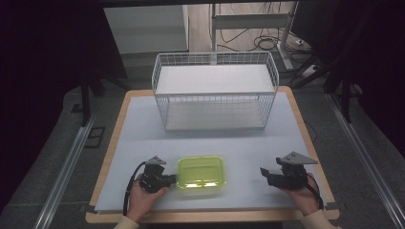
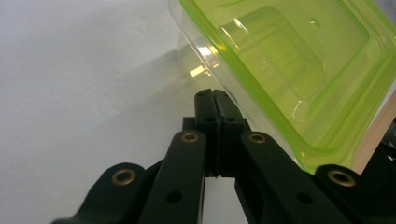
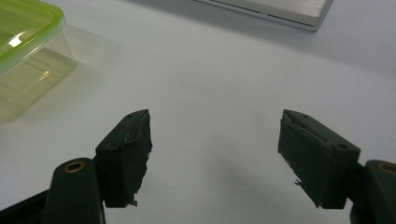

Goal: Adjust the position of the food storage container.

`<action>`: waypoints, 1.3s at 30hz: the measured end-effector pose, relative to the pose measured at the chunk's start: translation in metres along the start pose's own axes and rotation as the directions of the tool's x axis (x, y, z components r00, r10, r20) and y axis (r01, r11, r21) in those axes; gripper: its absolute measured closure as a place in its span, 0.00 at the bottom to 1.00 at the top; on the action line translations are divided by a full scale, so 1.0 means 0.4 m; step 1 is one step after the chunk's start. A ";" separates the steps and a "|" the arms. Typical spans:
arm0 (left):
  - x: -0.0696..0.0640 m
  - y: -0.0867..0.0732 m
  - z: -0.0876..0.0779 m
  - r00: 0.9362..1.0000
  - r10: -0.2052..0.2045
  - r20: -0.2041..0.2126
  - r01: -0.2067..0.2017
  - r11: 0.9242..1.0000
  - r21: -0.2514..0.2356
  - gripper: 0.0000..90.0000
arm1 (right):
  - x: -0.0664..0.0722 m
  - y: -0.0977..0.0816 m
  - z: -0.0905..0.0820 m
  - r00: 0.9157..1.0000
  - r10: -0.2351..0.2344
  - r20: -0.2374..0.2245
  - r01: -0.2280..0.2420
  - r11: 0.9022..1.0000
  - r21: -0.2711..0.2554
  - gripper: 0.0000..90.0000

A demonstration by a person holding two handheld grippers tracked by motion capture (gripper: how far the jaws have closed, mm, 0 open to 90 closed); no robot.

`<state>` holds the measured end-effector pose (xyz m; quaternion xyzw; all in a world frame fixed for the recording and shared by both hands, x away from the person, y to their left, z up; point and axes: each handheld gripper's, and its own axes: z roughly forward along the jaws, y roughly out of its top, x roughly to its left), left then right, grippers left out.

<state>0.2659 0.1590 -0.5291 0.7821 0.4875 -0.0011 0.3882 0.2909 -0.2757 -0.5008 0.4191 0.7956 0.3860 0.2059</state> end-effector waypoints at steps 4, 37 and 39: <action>-0.010 0.008 0.013 1.000 0.008 0.007 -0.008 1.000 0.008 1.00 | 0.001 0.000 0.001 1.000 -0.003 -0.001 0.003 1.000 0.000 0.29; 0.014 0.011 -0.053 0.996 -0.063 0.068 0.071 0.989 -0.127 0.84 | 0.012 0.009 -0.014 0.997 0.025 -0.070 -0.029 0.998 -0.060 0.21; 0.016 0.005 -0.061 0.994 -0.079 0.077 0.089 0.987 -0.134 0.71 | 0.014 0.009 -0.014 0.996 0.031 -0.084 -0.037 0.997 -0.066 0.21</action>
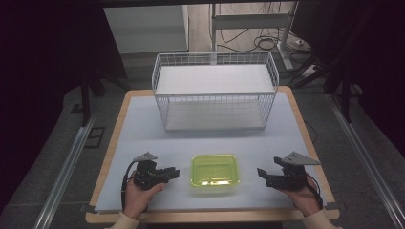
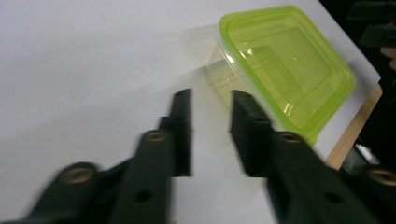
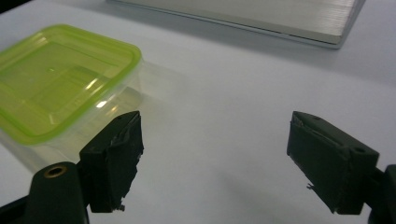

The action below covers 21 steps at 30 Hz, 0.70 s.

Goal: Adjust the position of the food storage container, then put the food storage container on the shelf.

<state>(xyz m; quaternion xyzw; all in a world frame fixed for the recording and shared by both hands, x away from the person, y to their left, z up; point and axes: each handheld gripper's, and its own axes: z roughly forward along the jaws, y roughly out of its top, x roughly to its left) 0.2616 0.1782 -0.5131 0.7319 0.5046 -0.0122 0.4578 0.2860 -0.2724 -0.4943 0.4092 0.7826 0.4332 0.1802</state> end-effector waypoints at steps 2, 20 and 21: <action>0.004 -0.002 -0.007 0.999 -0.031 0.023 0.031 0.999 -0.012 0.55 | 0.000 0.002 -0.001 1.000 0.013 -0.018 -0.013 1.000 -0.006 0.21; -0.008 0.005 -0.017 0.988 -0.099 0.114 0.101 0.995 -0.008 0.38 | 0.018 0.023 0.000 0.960 0.178 -0.214 -0.175 0.984 0.036 0.24; -0.009 0.005 -0.017 0.989 -0.099 0.113 0.101 0.995 -0.009 0.39 | 0.021 0.025 0.001 0.954 0.192 -0.229 -0.187 0.981 0.043 0.24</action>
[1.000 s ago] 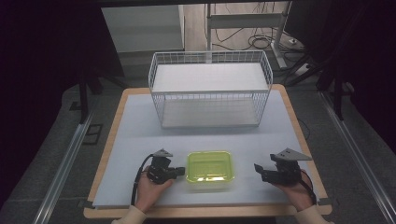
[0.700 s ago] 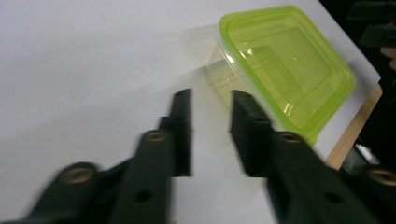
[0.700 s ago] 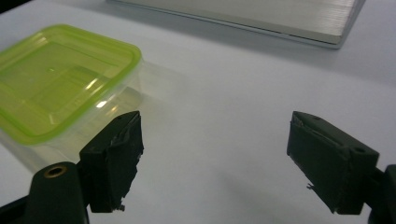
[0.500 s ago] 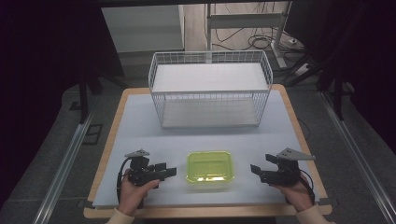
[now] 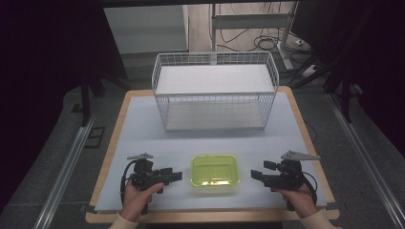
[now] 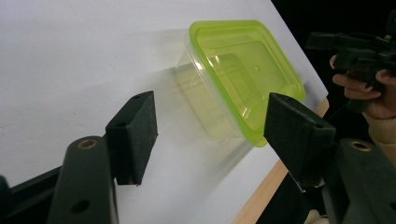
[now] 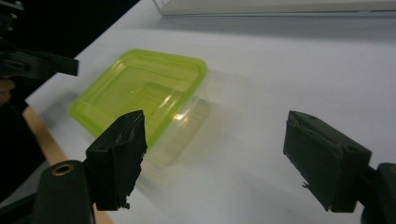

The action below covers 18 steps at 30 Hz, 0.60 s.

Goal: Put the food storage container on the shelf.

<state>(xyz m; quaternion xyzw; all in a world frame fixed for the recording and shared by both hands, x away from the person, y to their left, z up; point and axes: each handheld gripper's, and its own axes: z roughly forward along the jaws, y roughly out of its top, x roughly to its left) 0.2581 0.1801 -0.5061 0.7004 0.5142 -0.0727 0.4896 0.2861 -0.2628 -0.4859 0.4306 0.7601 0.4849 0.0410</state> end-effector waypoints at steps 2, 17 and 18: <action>-0.003 0.000 0.004 1.000 0.004 0.000 -0.004 1.000 0.008 0.40 | 0.005 0.003 0.004 0.999 0.025 -0.023 -0.025 1.000 0.010 0.26; -0.011 0.014 0.055 0.999 -0.038 0.036 0.037 0.999 0.034 0.45 | 0.009 0.015 0.068 0.992 0.100 -0.083 -0.093 0.992 0.080 0.40; -0.011 0.016 0.061 0.998 -0.042 0.037 0.041 0.999 0.035 0.45 | 0.009 0.016 0.072 0.992 0.099 -0.084 -0.092 0.992 0.083 0.41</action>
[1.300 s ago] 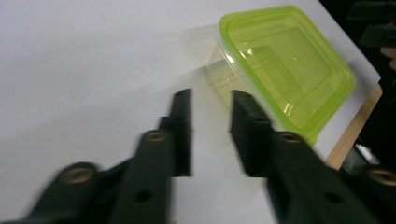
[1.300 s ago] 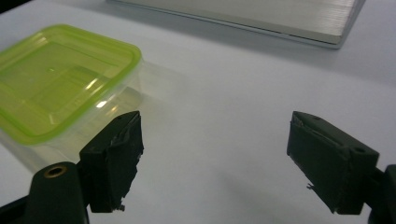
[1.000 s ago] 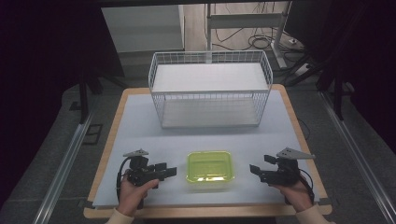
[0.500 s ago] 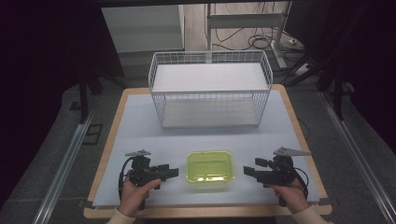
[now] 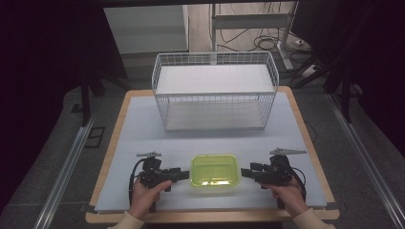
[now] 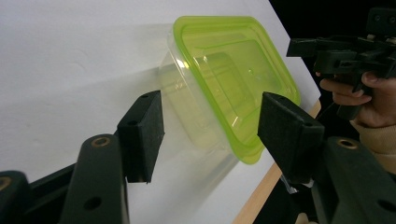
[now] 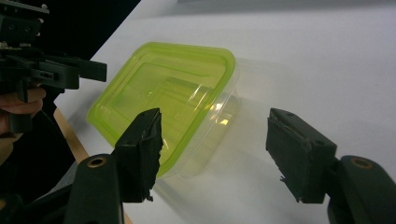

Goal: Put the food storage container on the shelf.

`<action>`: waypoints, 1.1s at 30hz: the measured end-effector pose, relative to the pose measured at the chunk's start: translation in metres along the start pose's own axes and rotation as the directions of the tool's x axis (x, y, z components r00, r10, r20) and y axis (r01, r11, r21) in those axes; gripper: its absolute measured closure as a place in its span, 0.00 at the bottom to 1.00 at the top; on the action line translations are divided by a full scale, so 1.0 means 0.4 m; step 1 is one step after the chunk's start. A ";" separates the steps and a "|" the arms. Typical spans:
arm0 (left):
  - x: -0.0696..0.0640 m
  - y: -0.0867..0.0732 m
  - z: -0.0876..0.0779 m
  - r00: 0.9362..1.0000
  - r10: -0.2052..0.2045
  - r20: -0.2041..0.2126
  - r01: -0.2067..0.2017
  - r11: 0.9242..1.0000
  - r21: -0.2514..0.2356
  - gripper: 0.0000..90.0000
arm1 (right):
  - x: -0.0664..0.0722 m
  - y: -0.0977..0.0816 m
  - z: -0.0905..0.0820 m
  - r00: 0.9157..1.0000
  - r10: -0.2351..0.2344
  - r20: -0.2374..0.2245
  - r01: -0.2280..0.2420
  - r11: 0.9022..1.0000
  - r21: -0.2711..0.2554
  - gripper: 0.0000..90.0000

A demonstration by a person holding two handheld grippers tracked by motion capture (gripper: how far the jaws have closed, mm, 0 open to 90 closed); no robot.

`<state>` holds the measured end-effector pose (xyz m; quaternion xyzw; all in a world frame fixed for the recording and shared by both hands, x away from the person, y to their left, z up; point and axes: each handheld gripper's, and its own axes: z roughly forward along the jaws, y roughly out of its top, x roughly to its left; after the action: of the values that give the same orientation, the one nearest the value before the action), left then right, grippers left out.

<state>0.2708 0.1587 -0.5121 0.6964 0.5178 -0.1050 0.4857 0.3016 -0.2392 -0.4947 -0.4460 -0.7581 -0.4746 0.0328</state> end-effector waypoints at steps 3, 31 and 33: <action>-0.004 0.006 0.021 1.000 0.009 -0.012 -0.008 1.000 0.013 0.46 | -0.001 0.004 0.011 1.000 0.007 0.014 -0.007 1.000 0.007 0.41; 0.017 0.010 0.077 0.996 -0.075 0.050 0.072 0.996 0.055 0.80 | -0.015 0.009 0.094 0.987 0.139 -0.080 -0.129 0.985 0.114 0.77; 0.018 0.010 0.075 0.994 -0.084 0.064 0.081 0.995 0.054 0.81 | -0.014 0.010 0.092 0.986 0.149 -0.078 -0.140 0.984 0.113 0.79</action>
<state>0.2879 0.1398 -0.5298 0.6829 0.5269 -0.1612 0.4796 0.3214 -0.2146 -0.5146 -0.4766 -0.7460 -0.4484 0.1236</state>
